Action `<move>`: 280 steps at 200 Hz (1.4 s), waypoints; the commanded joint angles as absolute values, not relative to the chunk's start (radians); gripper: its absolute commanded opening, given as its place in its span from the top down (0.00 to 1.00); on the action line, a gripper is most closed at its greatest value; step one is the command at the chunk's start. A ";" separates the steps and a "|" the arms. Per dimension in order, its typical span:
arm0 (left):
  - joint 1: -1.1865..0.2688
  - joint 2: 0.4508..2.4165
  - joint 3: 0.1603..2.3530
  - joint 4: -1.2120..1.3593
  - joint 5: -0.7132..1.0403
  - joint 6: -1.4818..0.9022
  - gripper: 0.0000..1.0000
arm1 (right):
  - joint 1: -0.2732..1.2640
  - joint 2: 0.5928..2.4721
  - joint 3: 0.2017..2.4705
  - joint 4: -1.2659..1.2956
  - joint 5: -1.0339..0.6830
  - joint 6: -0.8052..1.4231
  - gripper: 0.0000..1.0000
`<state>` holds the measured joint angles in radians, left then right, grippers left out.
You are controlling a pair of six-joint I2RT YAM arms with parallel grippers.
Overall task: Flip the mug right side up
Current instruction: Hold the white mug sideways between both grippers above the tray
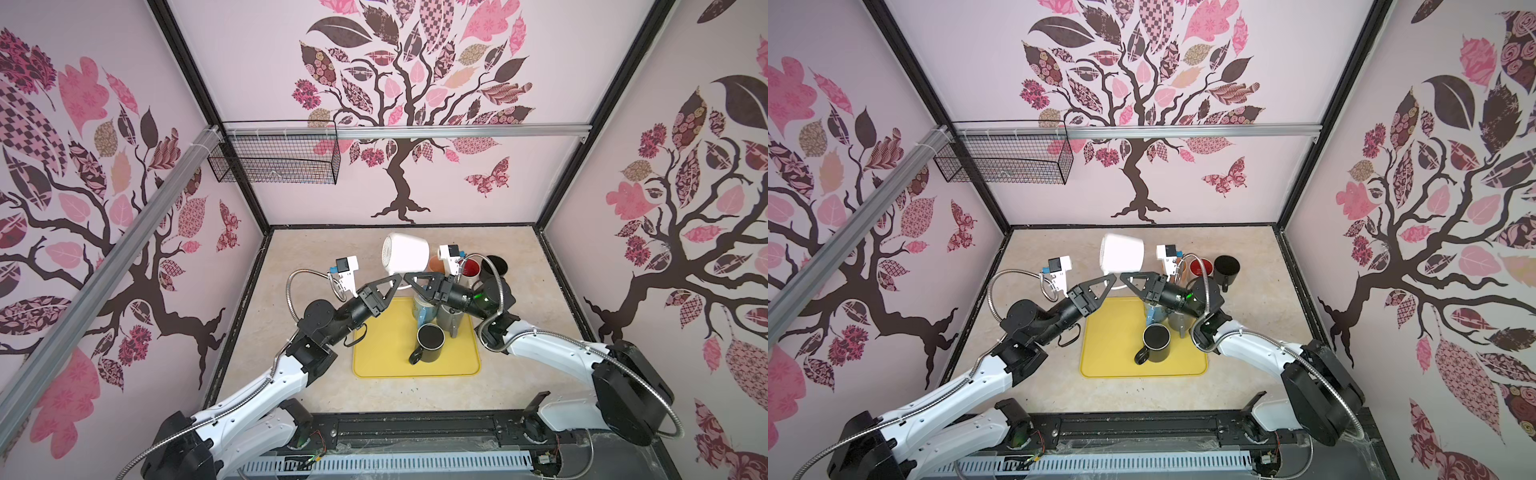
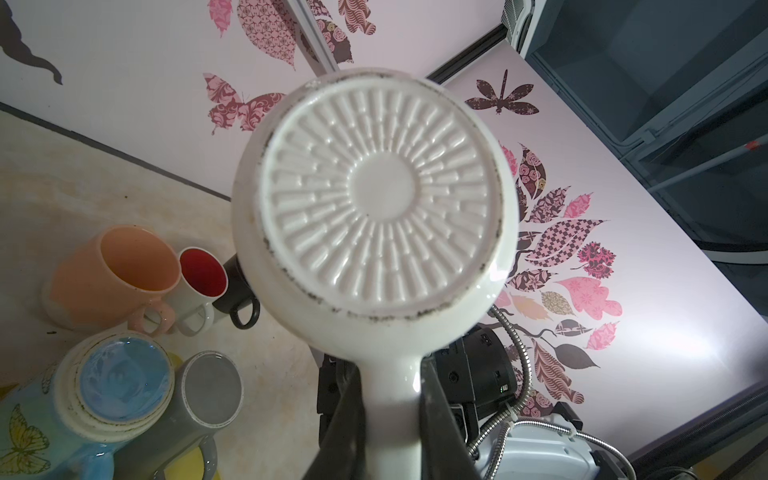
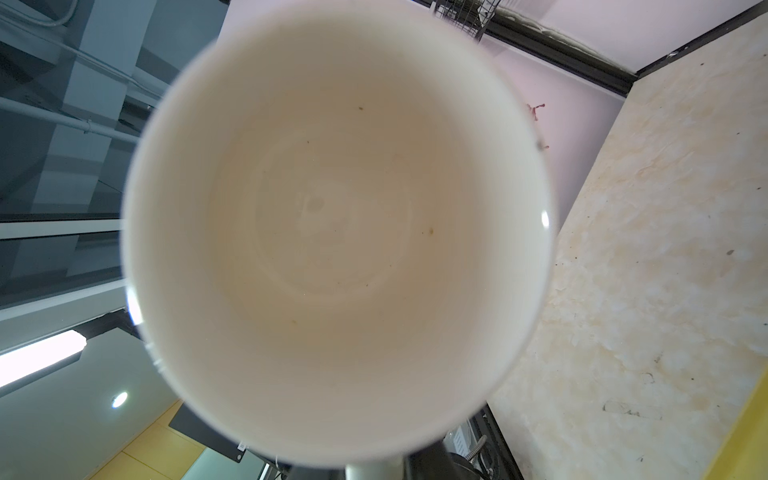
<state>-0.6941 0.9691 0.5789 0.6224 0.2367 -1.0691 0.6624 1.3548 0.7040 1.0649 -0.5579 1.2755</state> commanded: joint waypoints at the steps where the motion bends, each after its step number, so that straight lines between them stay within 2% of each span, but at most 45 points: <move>1: -0.710 0.963 0.565 0.690 0.317 -1.072 1.00 | 0.656 1.328 0.753 1.083 -0.517 1.218 1.00; 41: -0.709 0.949 0.558 0.662 0.312 -1.047 1.00 | 0.656 1.290 0.749 1.011 -0.505 1.165 1.00; 82: -0.710 0.906 0.577 0.526 0.301 -1.001 1.00 | 0.657 1.254 0.721 1.003 -0.470 1.137 1.00; 110: -0.709 0.864 0.578 0.449 0.264 -0.968 0.73 | 0.658 1.229 0.734 0.941 -0.480 1.091 1.00; 121: -0.709 0.843 0.584 0.405 0.246 -0.950 0.67 | 0.659 1.215 0.745 0.897 -0.482 1.058 1.00; 134: -0.709 0.823 0.600 0.350 0.228 -0.927 0.65 | 0.662 1.198 0.751 0.847 -0.475 1.028 1.00; 254: -0.707 0.881 0.622 0.336 0.244 -0.910 0.67 | 0.715 1.174 0.773 0.813 -0.526 0.974 1.00; 271: -0.708 0.877 0.617 0.337 0.231 -0.914 0.69 | 0.720 1.166 0.778 0.802 -0.541 0.969 1.00; 280: -0.708 0.875 0.613 0.342 0.225 -0.917 0.75 | 0.721 1.163 0.777 0.802 -0.547 0.972 1.00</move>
<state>-0.7059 0.8806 0.5812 0.3080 0.2359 -0.9203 0.7136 1.2266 0.7021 0.6987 -0.5129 0.9901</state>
